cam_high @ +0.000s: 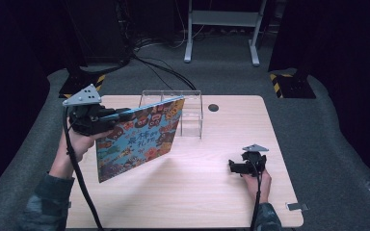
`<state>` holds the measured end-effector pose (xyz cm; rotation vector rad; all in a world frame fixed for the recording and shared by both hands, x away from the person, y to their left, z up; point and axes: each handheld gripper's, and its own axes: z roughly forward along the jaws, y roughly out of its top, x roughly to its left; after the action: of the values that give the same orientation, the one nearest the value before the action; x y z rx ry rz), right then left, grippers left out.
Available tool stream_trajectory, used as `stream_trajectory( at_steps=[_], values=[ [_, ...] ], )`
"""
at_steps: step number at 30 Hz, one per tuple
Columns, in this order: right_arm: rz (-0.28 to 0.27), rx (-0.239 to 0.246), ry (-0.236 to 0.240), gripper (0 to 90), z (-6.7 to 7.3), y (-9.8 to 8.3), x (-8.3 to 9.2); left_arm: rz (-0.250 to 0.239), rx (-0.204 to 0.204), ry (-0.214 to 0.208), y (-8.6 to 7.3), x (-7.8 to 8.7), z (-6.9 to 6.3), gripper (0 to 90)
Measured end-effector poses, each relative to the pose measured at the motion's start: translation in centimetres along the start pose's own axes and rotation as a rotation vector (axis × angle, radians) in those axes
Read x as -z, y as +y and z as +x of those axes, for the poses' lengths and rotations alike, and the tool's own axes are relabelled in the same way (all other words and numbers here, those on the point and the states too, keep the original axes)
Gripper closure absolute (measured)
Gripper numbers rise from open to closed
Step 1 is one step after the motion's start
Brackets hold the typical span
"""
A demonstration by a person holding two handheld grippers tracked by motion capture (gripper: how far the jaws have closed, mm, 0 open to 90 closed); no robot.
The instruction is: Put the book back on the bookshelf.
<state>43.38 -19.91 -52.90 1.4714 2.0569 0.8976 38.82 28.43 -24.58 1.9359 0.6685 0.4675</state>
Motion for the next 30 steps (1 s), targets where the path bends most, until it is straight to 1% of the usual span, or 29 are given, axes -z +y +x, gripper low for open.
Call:
stream_trajectory(
  at_steps=[1, 2, 3, 4, 9, 10, 12, 13, 14, 18, 20, 23, 25, 28, 29, 30],
  values=[
    [0.000, 0.000, 0.000, 4.3, 0.0, 0.0, 0.0, -0.008, 0.010, 0.021, 0.0, 0.4, 0.2, 80.8],
    [0.000, 0.000, 0.000, 4.3, 0.0, 0.0, 0.0, -0.008, 0.010, 0.021, 0.0, 0.4, 0.2, 80.9],
    [0.000, 0.000, 0.000, 4.3, 0.0, 0.0, 0.0, -0.018, 0.022, 0.039, 0.0, 0.6, 0.5, 80.8],
    [0.000, 0.000, -0.001, 4.2, 0.0, 0.0, 0.0, -0.013, 0.020, 0.054, 0.1, 0.8, 0.6, 80.9],
    [0.000, 0.001, -0.001, 4.3, 0.0, 0.0, 0.0, -0.026, 0.046, 0.096, 0.0, 1.0, 1.2, 80.8],
    [0.000, 0.000, -0.001, 4.3, 0.0, 0.0, 0.0, -0.026, 0.046, 0.102, 0.0, 1.1, 1.4, 80.8],
    [0.000, 0.000, -0.001, 4.3, 0.0, 0.0, 0.0, -0.027, 0.061, 0.111, 0.0, 1.2, 1.6, 80.8],
    [0.000, 0.001, -0.001, 4.3, 0.0, 0.0, 0.0, -0.026, 0.059, 0.120, 0.0, 1.3, 1.8, 80.8],
    [0.000, -0.001, -0.001, 4.3, 0.0, 0.0, 0.0, -0.026, 0.059, 0.120, 0.0, 1.3, 1.8, 80.8],
    [0.000, 0.000, -0.001, 4.3, 0.0, 0.0, 0.0, -0.029, 0.074, 0.156, -0.1, 1.7, 2.2, 80.8],
    [0.000, 0.000, -0.001, 4.3, 0.0, 0.0, 0.0, -0.034, 0.086, 0.164, -0.1, 1.7, 2.4, 80.8],
    [0.000, 0.000, -0.001, 4.3, 0.0, 0.0, 0.0, -0.031, 0.091, 0.175, -0.2, 1.6, 2.6, 80.8],
    [0.000, 0.000, -0.002, 4.3, 0.0, 0.0, 0.0, -0.025, 0.101, 0.188, -0.2, 1.4, 2.9, 80.8],
    [-0.001, 0.000, -0.002, 4.3, 0.0, 0.0, 0.0, -0.027, 0.111, 0.199, -0.3, 1.2, 3.1, 80.8],
    [0.000, 0.001, -0.002, 4.3, 0.0, 0.0, 0.0, -0.032, 0.120, 0.210, -0.4, 1.0, 3.3, 80.8],
    [0.000, 0.001, -0.002, 4.3, 0.0, 0.0, 0.0, -0.032, 0.120, 0.210, -0.4, 1.0, 3.3, 80.9]
  ],
)
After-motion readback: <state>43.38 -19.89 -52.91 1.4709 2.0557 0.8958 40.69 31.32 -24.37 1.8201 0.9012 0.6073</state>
